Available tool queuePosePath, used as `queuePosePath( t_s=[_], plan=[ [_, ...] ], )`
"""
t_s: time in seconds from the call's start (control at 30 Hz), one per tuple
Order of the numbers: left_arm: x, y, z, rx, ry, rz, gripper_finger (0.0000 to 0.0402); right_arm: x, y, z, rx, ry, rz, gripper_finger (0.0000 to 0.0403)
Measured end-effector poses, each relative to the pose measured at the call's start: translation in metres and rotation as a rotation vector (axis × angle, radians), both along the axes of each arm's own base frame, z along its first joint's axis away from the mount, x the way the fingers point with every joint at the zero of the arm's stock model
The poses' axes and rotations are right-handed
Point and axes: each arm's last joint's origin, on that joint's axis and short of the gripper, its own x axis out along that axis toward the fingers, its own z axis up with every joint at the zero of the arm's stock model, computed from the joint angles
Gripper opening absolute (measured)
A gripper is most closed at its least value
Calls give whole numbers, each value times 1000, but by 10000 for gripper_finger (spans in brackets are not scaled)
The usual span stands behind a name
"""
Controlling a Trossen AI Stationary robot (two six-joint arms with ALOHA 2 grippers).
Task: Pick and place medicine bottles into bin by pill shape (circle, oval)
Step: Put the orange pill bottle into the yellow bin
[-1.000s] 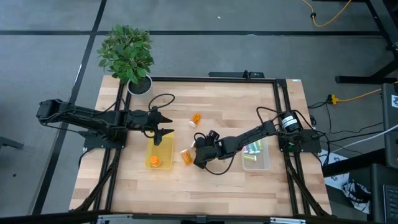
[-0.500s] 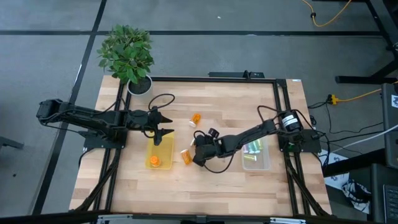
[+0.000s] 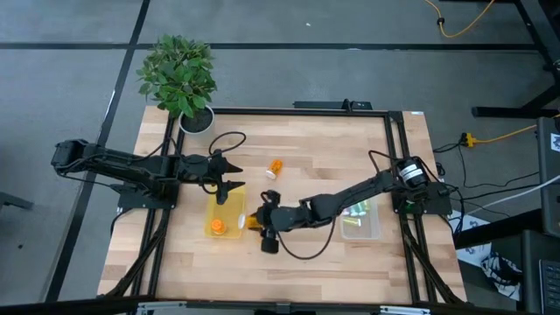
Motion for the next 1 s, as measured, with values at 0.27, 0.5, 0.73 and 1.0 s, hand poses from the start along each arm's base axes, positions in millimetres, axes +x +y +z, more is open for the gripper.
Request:
queuePosePath(
  t_s=[0.27,0.5,0.73,1.0],
  plan=[
    [0,1,0,13,-2,25,229,12,-13,11,43,-129,55,172],
    [0,1,0,19,-2,39,229,26,-29,-6,101,-162,109,173],
    [0,1,0,20,-1,40,229,32,-35,-4,110,-238,87,173],
    [0,1,1,20,-10,40,229,49,-33,-15,111,-297,141,173]
  ],
)
